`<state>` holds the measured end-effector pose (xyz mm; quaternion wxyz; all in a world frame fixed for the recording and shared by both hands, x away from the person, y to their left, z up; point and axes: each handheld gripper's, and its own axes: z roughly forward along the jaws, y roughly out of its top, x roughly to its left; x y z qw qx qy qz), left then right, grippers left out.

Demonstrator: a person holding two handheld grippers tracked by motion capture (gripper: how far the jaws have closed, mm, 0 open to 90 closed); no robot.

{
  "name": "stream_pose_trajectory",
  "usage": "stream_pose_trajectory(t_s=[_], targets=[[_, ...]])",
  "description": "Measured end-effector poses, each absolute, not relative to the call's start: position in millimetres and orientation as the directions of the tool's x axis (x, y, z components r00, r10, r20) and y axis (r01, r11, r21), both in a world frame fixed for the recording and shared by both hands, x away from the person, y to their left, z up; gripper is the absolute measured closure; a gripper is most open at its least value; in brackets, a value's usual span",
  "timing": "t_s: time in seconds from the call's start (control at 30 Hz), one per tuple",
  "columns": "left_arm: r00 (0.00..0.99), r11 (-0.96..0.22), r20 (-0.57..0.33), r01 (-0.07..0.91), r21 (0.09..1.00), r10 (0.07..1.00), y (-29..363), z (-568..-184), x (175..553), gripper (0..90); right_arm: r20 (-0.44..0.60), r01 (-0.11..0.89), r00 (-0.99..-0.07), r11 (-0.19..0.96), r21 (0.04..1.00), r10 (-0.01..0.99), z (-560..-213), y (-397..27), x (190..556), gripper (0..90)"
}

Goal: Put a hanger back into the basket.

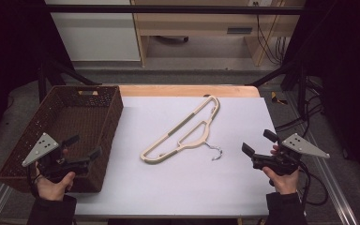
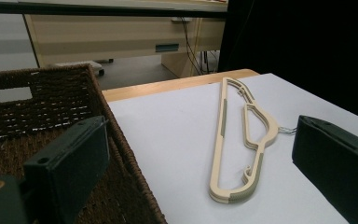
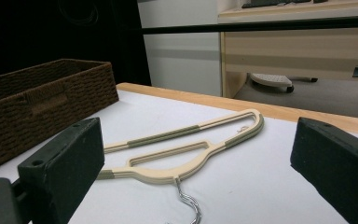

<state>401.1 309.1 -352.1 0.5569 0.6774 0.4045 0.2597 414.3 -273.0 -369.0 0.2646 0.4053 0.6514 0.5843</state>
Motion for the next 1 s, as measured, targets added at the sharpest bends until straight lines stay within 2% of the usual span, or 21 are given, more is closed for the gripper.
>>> stream_pose_trajectory(t_s=[0.5,0.73,0.83,1.0], targets=[[0.543,-0.072,-0.089,0.267,0.961,0.835,301.8,-355.6,404.2,4.2,0.107,0.230,-0.555,0.029,0.973,0.825,-364.1,-264.4,424.2,9.3],[0.542,-0.075,-0.086,0.268,0.961,0.836,300.7,-355.4,404.5,4.2,0.099,0.239,-0.584,0.054,0.970,0.806,-365.3,-247.9,444.7,11.9],[0.540,-0.075,-0.086,0.270,0.960,0.837,301.5,-355.5,404.8,4.2,0.071,0.251,-0.593,0.100,0.963,0.802,-368.1,-237.8,456.3,13.6],[0.538,-0.073,-0.089,0.273,0.959,0.838,302.3,-356.2,405.2,4.2,0.081,0.282,-0.607,0.119,0.952,0.790,-378.3,-221.6,479.2,19.1]])
